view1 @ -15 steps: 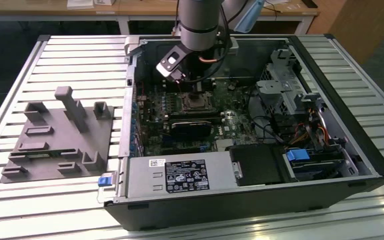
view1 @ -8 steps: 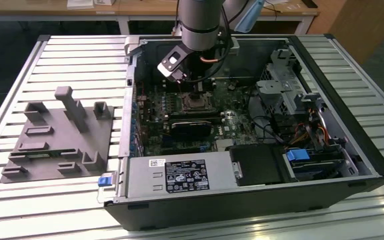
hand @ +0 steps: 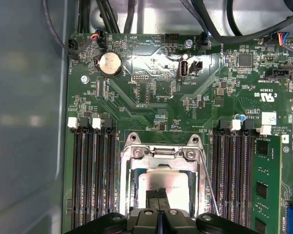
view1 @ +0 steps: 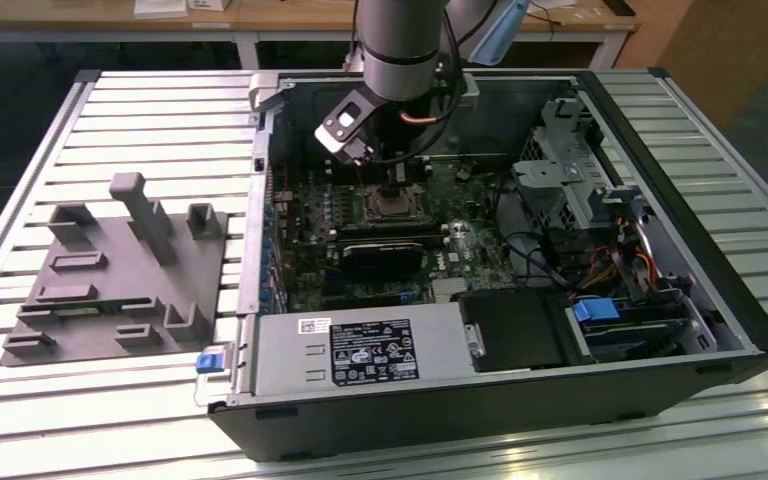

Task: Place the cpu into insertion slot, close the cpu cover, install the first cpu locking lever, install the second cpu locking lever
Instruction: 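Install the first cpu locking lever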

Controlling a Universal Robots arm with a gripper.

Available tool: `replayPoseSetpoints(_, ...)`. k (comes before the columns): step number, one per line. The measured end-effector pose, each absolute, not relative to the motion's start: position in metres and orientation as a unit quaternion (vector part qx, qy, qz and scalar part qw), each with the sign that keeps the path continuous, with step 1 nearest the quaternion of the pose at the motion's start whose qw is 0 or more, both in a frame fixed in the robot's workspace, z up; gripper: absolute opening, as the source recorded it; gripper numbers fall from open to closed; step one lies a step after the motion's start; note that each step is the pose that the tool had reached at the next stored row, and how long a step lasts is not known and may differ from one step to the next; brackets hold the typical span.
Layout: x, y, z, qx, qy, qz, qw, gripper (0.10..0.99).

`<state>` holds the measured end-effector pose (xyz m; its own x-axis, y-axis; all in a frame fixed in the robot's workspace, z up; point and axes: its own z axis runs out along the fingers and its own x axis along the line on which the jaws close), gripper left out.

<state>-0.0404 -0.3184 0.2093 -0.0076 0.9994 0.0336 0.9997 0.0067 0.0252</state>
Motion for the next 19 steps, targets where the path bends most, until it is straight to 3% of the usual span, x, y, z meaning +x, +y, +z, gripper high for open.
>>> replayPoseSetpoints(8, -0.040, -0.318, 0.223, -0.704, -0.709, -0.021, 0.003, 0.106)
replayPoseSetpoints(19, -0.040, -0.318, 0.271, -0.704, -0.709, -0.022, 0.002, 0.106)
